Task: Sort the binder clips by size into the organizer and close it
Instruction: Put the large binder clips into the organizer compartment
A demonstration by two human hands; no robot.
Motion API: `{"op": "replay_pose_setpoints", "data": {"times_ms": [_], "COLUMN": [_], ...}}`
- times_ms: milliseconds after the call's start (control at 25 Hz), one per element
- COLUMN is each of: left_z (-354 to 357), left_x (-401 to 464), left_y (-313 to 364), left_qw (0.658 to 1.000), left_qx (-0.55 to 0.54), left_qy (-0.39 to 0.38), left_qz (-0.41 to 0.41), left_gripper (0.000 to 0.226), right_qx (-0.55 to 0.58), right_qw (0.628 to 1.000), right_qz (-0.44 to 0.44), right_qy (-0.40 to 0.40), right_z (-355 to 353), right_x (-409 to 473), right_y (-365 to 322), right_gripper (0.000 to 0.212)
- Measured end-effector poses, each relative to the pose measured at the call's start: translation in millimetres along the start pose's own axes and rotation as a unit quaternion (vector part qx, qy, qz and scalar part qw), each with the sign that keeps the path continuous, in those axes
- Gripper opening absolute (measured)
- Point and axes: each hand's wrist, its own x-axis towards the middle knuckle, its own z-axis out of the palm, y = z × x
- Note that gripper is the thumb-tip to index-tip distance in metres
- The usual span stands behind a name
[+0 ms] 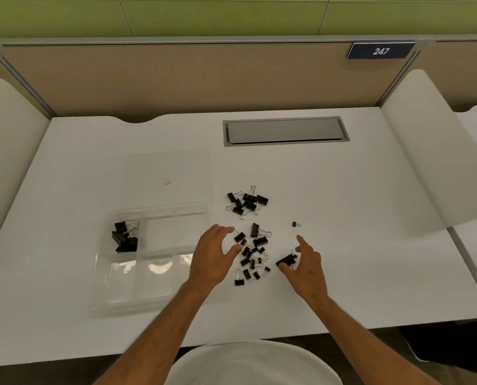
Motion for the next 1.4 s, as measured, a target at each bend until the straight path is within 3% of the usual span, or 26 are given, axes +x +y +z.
{"op": "replay_pose_setpoints", "data": {"times_ms": [200, 560, 1000, 1280, 1400], "left_z": [19.0, 21.2, 47.6, 45.7, 45.5], "left_x": [-14.6, -15.4, 28.4, 95.4, 100.1], "left_y": [11.3, 16.9, 0.8, -23.4, -26.9], "left_qw": [1.000, 0.999, 0.996, 0.991, 0.989], "left_qx": [0.009, 0.034, 0.043, 0.106, 0.126], "left_qy": [-0.016, -0.015, -0.075, -0.077, -0.079], "left_qz": [-0.012, -0.028, -0.007, -0.017, 0.018], "left_gripper": [0.044, 0.042, 0.042, 0.049, 0.049], "right_qx": [-0.052, -0.116, 0.145, 0.191, 0.205], "right_qw": [0.998, 0.991, 0.989, 0.981, 0.979], "right_qz": [0.019, -0.054, -0.013, 0.007, 0.012], "right_qy": [-0.031, -0.031, -0.015, -0.013, -0.016], "right_z": [5.4, 22.7, -15.6, -29.7, -29.1], "right_x": [7.9, 18.8, 13.4, 20.7, 23.4], "right_y": [20.9, 15.9, -2.4, -8.4, -7.0], "right_gripper": [0.101, 0.083, 0.087, 0.090, 0.089]}}
